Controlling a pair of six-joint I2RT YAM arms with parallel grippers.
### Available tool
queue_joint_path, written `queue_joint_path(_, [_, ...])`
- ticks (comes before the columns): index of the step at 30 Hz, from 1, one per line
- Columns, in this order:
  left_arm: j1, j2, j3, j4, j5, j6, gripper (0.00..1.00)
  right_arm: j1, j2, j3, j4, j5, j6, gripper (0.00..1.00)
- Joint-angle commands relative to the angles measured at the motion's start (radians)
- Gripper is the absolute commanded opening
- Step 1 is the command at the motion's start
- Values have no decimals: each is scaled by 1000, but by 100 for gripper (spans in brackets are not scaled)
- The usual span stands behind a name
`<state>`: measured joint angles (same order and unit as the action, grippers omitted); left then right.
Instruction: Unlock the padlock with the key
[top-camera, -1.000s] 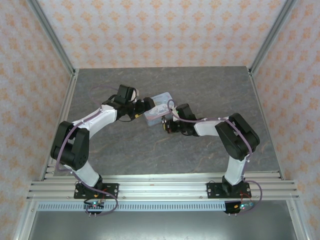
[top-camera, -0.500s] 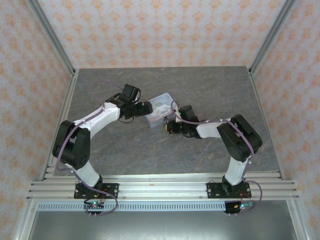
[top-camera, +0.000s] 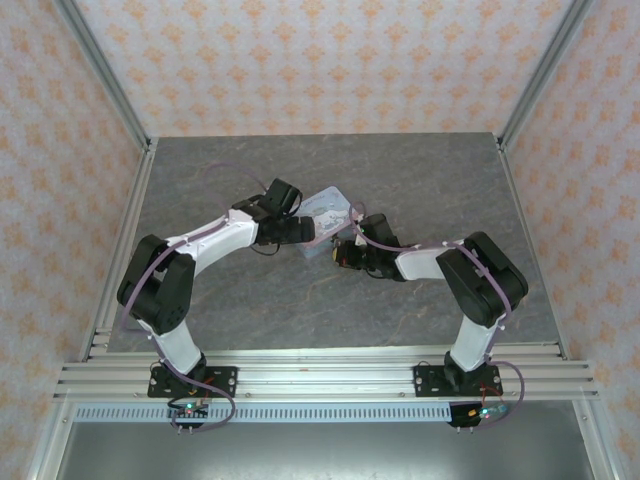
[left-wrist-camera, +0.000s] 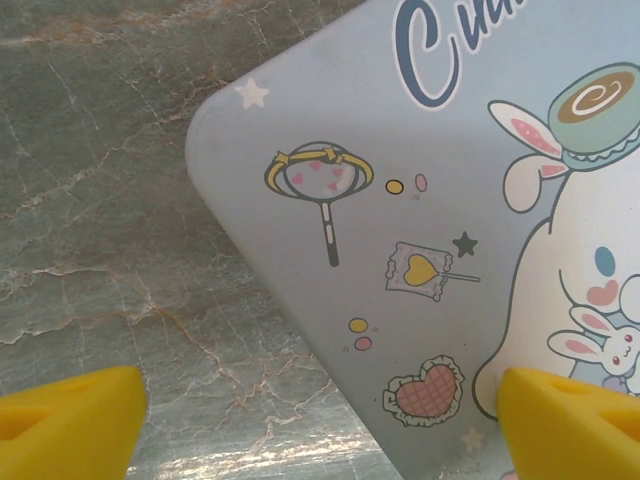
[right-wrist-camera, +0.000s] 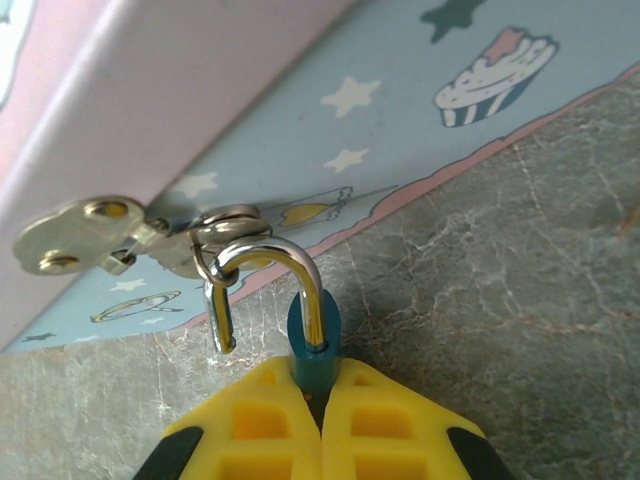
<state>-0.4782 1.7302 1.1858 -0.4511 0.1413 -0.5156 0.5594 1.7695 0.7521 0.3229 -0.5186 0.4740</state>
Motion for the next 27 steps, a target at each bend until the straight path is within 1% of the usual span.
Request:
queue_joint_path(1, [-7,12,-36,-16,-53,-8,90,-4,-24,-26,17,44,97,0])
queue_joint_path(6, [-10,20,-58,-1,-42,-13,90,-5,-20,-26,42,66,167,0])
queue_joint_path(13, [-11,32,-73,8,-33,-13,89,-5,-21,2,40,94,204,0])
queue_joint_path(22, [-12,52,-80,4,-20,-14,85,-6,-32,52,-2,156,203,0])
queue_joint_path(27, [-11,66,-80,-4,-13,-13,82,-22,-23,86,-31,171,188,0])
